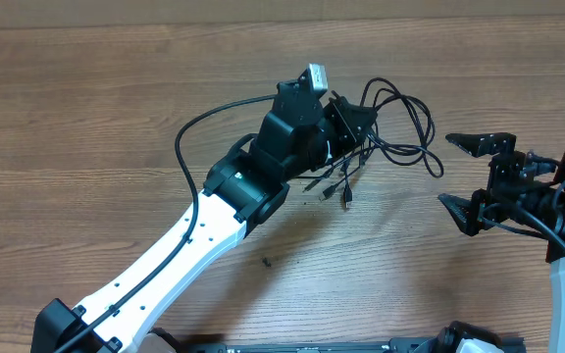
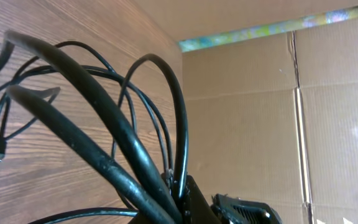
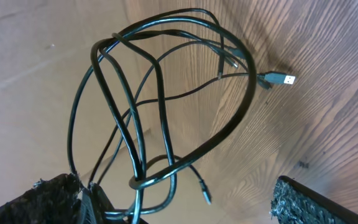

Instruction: Untangle cables

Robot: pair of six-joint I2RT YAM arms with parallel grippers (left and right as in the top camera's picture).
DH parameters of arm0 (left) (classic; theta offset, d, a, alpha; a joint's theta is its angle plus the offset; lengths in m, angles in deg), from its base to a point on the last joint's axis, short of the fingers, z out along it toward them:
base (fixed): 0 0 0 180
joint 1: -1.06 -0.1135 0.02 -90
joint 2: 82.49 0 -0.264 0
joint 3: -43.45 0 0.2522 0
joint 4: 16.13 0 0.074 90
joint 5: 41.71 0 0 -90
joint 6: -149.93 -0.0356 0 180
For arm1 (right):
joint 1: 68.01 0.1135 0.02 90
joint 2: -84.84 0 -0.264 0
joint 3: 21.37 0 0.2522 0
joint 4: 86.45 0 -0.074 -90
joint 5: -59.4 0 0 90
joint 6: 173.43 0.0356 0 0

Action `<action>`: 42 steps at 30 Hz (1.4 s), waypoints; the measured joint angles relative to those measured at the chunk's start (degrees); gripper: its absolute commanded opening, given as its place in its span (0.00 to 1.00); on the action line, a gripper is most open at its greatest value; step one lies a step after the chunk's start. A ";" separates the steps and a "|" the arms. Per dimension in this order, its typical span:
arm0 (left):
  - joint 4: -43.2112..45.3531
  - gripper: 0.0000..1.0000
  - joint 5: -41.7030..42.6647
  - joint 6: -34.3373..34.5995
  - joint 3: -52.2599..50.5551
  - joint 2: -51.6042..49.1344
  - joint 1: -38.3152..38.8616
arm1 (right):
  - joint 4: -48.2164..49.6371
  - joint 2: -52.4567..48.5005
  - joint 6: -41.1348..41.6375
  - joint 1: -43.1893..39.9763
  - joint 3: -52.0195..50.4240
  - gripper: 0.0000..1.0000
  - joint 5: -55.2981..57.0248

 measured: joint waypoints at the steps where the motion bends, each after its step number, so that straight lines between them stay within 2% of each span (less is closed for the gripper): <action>1: 0.04 0.04 0.02 0.13 0.00 0.00 0.28 | 0.00 0.00 0.52 0.00 0.00 0.96 0.00; 4: 0.20 0.04 0.09 0.22 0.00 0.00 1.51 | 0.07 0.00 1.79 0.00 0.00 0.88 0.20; 8: 0.17 0.04 1.18 0.31 0.00 0.00 2.99 | 1.53 0.00 3.50 0.00 0.00 0.66 1.68; 17: -0.74 0.04 3.37 0.31 0.00 0.00 3.13 | 2.32 0.00 4.90 0.04 0.00 0.04 6.43; 26: -0.96 0.04 8.09 -0.70 0.00 0.00 3.13 | 2.91 0.00 4.59 0.04 0.00 0.04 11.30; 31: -4.33 0.04 9.92 -7.78 0.00 0.00 3.13 | 9.03 0.00 4.74 0.04 0.00 0.04 8.57; 36: -14.64 0.04 9.25 -18.23 0.02 0.00 3.13 | 17.42 0.00 7.74 0.04 0.00 0.04 0.70; 42: -31.85 0.04 0.31 -27.65 -0.04 0.00 3.15 | 25.79 0.00 13.55 0.04 0.00 0.04 -5.42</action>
